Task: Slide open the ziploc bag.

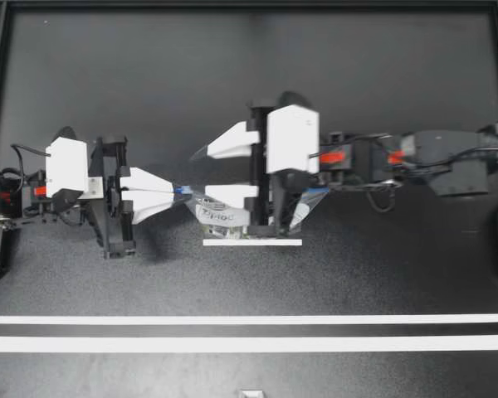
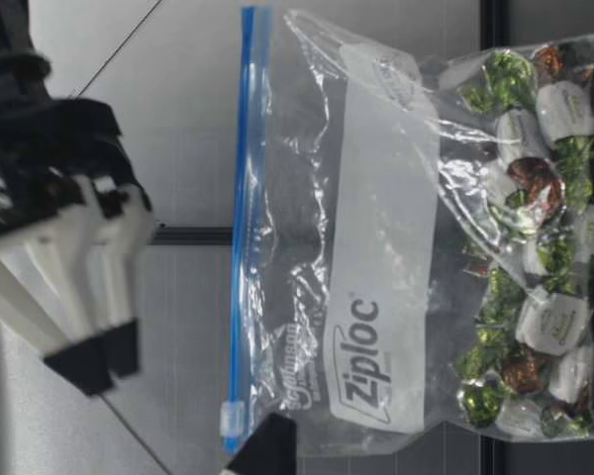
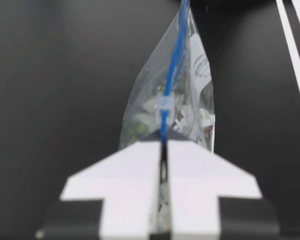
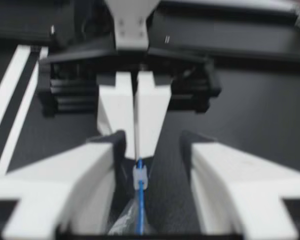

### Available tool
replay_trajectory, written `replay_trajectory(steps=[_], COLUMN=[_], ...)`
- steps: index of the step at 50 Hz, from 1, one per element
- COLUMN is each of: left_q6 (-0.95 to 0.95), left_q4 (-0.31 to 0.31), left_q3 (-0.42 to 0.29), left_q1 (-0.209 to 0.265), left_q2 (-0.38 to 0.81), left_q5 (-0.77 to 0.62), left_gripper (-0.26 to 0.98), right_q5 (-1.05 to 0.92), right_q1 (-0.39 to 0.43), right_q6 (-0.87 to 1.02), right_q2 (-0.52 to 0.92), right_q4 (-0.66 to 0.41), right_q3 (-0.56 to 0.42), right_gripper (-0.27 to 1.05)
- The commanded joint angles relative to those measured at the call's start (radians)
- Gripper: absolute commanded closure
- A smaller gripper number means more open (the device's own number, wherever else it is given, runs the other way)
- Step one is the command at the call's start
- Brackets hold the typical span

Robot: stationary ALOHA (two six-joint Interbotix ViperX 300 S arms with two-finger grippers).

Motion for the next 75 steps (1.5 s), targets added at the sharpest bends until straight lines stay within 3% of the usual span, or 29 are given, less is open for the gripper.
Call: replay_trajectory(steps=[1, 28, 63, 75], left_q6=[0.002, 0.005, 0.006, 0.008], left_q4=[0.008, 0.009, 0.012, 0.011], left_q3=[-0.021, -0.025, -0.025, -0.011], left_q1=[0.002, 0.002, 0.002, 0.002], left_q2=[-0.017, -0.018, -0.021, -0.02], left_q5=[-0.003, 0.006, 0.011, 0.011], left_gripper=[0.88, 0.88, 0.88, 0.88], right_q5=[0.029, 0.13, 0.212, 0.321], right_q1=[0.009, 0.018, 0.02, 0.018], right_q6=[0.0, 0.003, 0.003, 0.0], right_q2=[0.011, 0.072, 0.058, 0.029], right_q4=[-0.005, -0.008, -0.008, -0.008], right_q3=[-0.049, -0.094, -0.103, -0.094], right_gripper=[0.19, 0.24, 0.83, 0.9])
